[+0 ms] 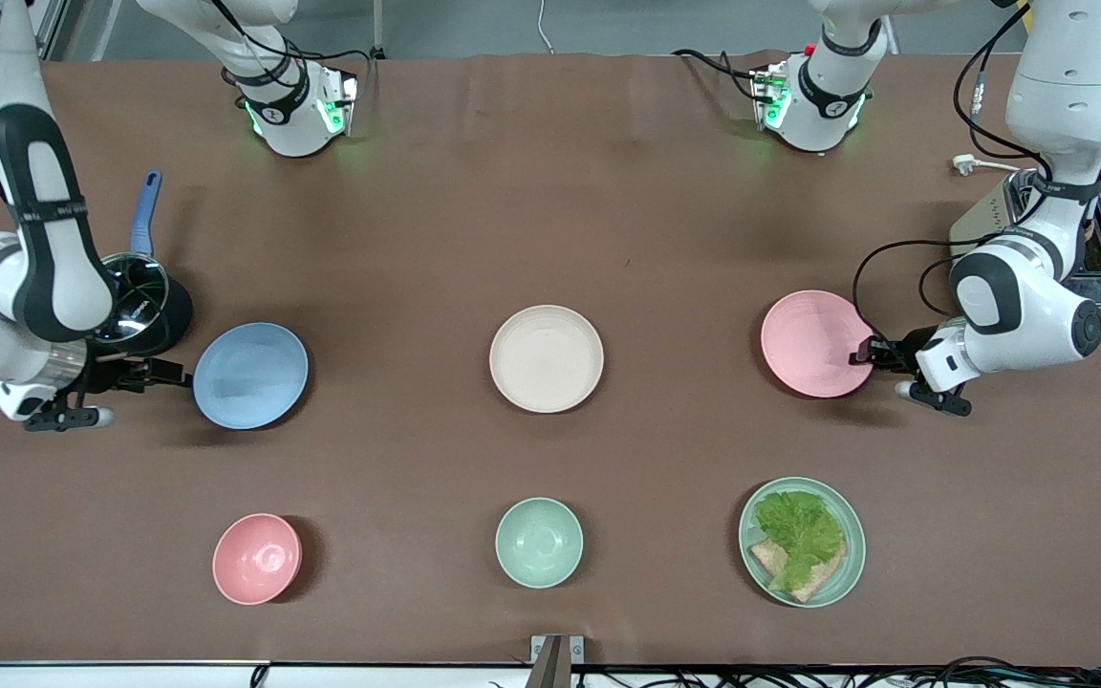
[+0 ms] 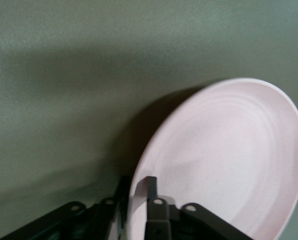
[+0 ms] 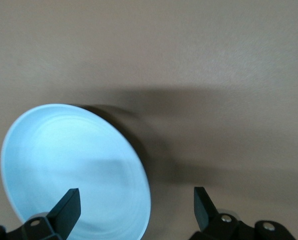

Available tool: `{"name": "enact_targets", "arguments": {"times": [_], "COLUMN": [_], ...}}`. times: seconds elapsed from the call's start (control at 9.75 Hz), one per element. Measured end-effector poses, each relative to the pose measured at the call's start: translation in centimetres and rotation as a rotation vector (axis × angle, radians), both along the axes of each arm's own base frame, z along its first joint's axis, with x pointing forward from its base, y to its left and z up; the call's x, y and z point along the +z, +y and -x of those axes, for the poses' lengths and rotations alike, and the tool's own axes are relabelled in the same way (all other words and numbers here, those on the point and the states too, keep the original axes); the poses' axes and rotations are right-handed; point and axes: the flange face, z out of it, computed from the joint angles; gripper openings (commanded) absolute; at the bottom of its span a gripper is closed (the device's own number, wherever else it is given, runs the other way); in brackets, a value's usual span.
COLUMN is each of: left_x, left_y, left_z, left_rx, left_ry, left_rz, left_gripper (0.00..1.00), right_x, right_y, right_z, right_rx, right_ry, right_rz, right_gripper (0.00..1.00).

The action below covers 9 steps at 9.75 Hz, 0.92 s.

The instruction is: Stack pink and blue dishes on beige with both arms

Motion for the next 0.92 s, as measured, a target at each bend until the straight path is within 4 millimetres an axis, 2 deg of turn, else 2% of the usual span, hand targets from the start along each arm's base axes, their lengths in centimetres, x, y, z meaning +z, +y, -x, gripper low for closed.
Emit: {"name": "enact_targets", "arguments": {"times": [0.1,0.21,0.31,0.41,0.51,0.62,0.72,0.82,0.92], "left_x": [1.8,4.5,8.2,12.4,16.1,18.4,19.0,18.7,17.5], "left_y": [-0.2,-0.6,-1.6,-3.6,-7.4,-12.7,-18.5,-23.7,-27.8], "left_z": [-0.2,-0.7,-1.4,-2.0,-2.4,-2.4,-1.7,-1.0,-0.5], "left_rx": [-0.016,-0.031,-0.057,-0.077,-0.087,-0.088,-0.085,-0.060,-0.028], "left_ry": [-0.010,-0.026,-0.037,-0.042,-0.048,-0.040,-0.011,0.004,0.005], "left_rz": [0.015,0.033,0.064,0.092,0.106,0.111,0.111,0.105,0.094], "left_gripper": [0.00,0.00,0.01,0.02,0.02,0.02,0.02,0.02,0.02], "right_x": [-1.7,-2.7,-3.3,-3.9,-4.5,-4.8,-4.9,-4.9,-4.8], "right_y": [-0.2,0.0,0.1,0.2,0.3,0.3,0.4,0.4,0.4], "right_z": [0.7,1.3,1.9,2.4,2.7,2.9,2.9,2.9,2.8], "right_rx": [-0.001,-0.015,-0.022,-0.023,-0.022,-0.026,-0.035,-0.042,-0.045], "right_ry": [0.001,0.014,0.025,0.035,0.043,0.050,0.050,0.047,0.046], "right_rz": [-0.020,-0.039,-0.053,-0.061,-0.068,-0.073,-0.081,-0.087,-0.090], "right_gripper": [0.85,0.78,0.69,0.51,0.13,0.01,0.01,0.01,0.01]}}
